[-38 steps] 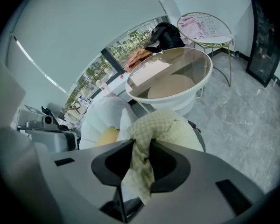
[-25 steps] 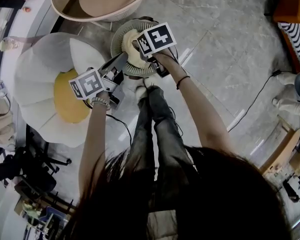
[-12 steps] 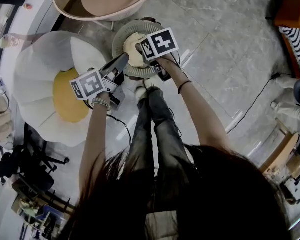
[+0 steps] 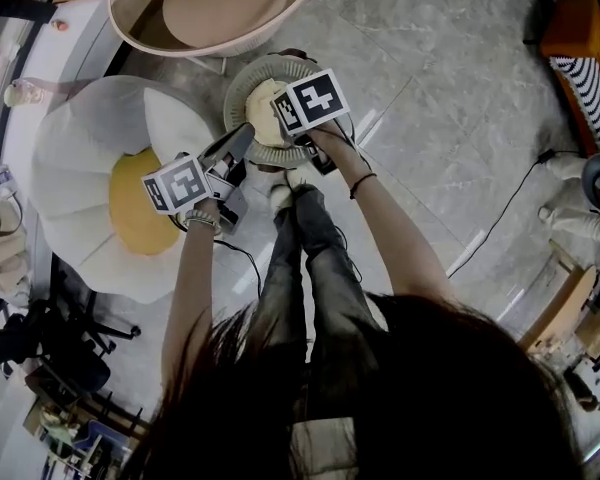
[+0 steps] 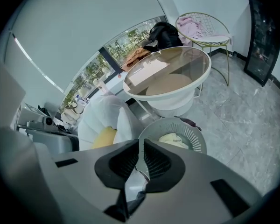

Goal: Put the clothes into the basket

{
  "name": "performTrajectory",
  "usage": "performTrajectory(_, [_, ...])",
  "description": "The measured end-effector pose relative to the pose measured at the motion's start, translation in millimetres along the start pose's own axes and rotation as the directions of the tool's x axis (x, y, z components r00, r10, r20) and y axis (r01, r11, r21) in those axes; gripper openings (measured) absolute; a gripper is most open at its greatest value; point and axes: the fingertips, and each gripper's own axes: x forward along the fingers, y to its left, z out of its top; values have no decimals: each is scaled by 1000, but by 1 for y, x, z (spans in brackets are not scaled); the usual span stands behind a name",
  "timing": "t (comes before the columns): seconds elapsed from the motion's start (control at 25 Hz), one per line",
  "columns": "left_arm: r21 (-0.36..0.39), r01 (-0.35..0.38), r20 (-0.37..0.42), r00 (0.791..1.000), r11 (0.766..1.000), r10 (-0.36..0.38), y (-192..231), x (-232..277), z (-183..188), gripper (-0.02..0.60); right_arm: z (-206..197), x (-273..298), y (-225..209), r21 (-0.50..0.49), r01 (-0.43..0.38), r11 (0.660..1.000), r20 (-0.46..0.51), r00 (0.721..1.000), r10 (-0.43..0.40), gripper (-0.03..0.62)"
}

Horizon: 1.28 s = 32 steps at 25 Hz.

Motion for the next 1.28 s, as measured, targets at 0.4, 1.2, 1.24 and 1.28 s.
performTrajectory(0.4, [19,13,15,1000,1000,-13,-33,-9,7,11,19,-37,24,7,-55,998,49,997,55,23])
performTrajectory(1.2, [111,77,130,987,991,-91,-130,-49,25,11,51,-156,86,18,-202,979,318,930,186,15])
performTrajectory(1.24, [121,79,135,986,990,-95,-135,-52,26,11,53,-162,90,11,-208,978,334,923,192,15])
performTrajectory(1.28, [134,81,140,985,988,-99,-140,-54,27,11,56,-167,93,2,-212,977,350,915,198,14])
